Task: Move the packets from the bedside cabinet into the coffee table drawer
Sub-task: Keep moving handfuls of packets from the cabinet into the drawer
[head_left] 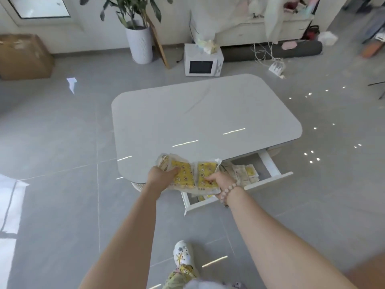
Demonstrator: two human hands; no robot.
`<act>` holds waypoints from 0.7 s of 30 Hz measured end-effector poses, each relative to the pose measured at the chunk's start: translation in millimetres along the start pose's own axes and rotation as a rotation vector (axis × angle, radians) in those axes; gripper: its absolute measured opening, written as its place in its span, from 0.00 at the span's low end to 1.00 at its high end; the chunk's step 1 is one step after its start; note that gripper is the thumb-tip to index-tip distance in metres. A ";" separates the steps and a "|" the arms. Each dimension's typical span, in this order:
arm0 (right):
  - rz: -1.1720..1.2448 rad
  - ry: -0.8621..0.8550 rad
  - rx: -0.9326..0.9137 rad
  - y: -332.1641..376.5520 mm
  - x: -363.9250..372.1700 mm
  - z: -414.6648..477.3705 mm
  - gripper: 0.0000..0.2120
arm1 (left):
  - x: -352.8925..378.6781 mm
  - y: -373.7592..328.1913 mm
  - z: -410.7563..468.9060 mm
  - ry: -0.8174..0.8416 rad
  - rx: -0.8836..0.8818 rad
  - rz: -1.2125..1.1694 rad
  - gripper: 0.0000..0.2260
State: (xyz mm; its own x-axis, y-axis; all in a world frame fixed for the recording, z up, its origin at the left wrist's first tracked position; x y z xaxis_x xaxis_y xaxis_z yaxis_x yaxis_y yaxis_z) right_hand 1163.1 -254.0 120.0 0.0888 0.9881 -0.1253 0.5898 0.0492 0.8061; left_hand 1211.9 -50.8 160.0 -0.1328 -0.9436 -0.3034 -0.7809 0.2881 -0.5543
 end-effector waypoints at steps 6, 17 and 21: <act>-0.032 -0.005 0.067 21.8 -3.1 39.6 0.07 | 11.0 -22.8 42.6 0.018 -0.059 0.007 0.13; 0.111 -0.123 0.200 -12.6 -78.8 64.4 0.06 | 105.9 -62.9 66.2 0.114 -0.094 0.226 0.16; 0.157 -0.197 0.231 -27.2 -110.3 72.5 0.04 | 146.1 -61.5 72.6 0.132 -0.113 0.293 0.17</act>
State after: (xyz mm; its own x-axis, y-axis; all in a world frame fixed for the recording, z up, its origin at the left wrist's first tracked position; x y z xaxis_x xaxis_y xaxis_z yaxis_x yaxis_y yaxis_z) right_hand 1195.5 -374.9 70.0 0.3323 0.9331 -0.1376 0.7207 -0.1572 0.6752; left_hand 1284.8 -194.5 93.5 -0.4338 -0.8384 -0.3301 -0.7596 0.5373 -0.3664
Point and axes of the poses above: each hand's wrist, its own z-axis towards the middle knuckle, its own x-axis out of the palm, y = z × x, the point moved 8 cm from there along z, towards the middle knuckle, and after that the axes turned 14 degrees about -x, right-handed, at the moved point
